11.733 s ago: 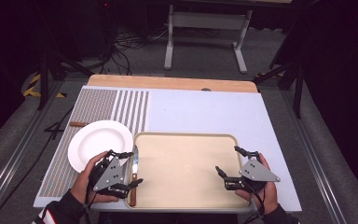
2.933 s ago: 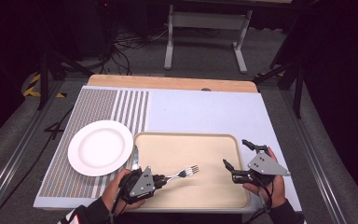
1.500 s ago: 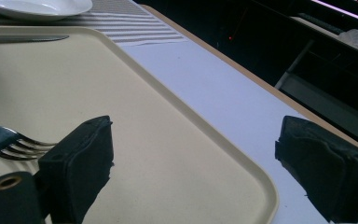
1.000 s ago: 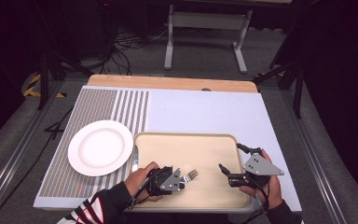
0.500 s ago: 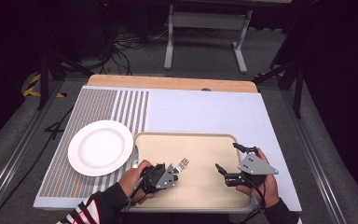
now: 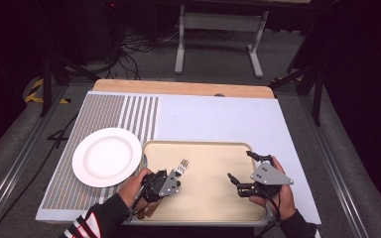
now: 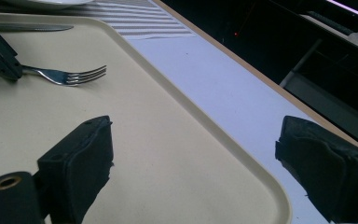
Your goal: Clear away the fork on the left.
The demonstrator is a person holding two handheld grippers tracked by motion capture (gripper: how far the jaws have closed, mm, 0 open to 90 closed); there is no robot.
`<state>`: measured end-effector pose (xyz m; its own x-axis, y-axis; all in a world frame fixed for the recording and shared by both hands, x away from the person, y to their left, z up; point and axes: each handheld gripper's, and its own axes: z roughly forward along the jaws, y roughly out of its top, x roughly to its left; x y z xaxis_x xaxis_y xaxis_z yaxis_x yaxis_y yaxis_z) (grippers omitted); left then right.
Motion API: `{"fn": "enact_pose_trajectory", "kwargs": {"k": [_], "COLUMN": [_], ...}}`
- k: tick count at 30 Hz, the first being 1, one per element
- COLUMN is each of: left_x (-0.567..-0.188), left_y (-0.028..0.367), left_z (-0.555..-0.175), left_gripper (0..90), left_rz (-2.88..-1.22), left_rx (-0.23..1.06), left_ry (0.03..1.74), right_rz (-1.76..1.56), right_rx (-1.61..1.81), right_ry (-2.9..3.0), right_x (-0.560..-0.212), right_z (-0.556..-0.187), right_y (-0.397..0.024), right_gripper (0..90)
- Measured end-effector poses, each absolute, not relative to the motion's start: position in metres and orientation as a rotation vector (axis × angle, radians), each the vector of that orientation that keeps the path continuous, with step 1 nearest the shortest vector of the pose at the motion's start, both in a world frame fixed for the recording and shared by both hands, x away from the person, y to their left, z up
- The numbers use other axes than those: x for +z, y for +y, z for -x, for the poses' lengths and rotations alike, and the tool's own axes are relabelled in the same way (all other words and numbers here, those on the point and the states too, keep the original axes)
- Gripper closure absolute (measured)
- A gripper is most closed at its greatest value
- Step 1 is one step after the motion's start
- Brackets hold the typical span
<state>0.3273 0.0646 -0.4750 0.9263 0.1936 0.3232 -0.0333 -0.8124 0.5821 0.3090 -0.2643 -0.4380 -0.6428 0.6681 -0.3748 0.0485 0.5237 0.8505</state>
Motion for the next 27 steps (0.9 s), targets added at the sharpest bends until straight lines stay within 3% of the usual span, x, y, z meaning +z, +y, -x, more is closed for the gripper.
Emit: {"fn": "enact_pose_trajectory", "kwargs": {"k": [27], "left_x": [-0.476], "left_y": [0.103], "left_z": [-0.314], "left_gripper": [90.0], "left_rz": [-2.479], "left_rx": [0.520], "left_ry": [0.244], "right_rz": [-0.552], "right_rx": [1.091], "right_ry": [2.104], "right_x": [-0.444], "right_z": [-0.311], "right_y": [-0.256], "right_gripper": [11.4]}}
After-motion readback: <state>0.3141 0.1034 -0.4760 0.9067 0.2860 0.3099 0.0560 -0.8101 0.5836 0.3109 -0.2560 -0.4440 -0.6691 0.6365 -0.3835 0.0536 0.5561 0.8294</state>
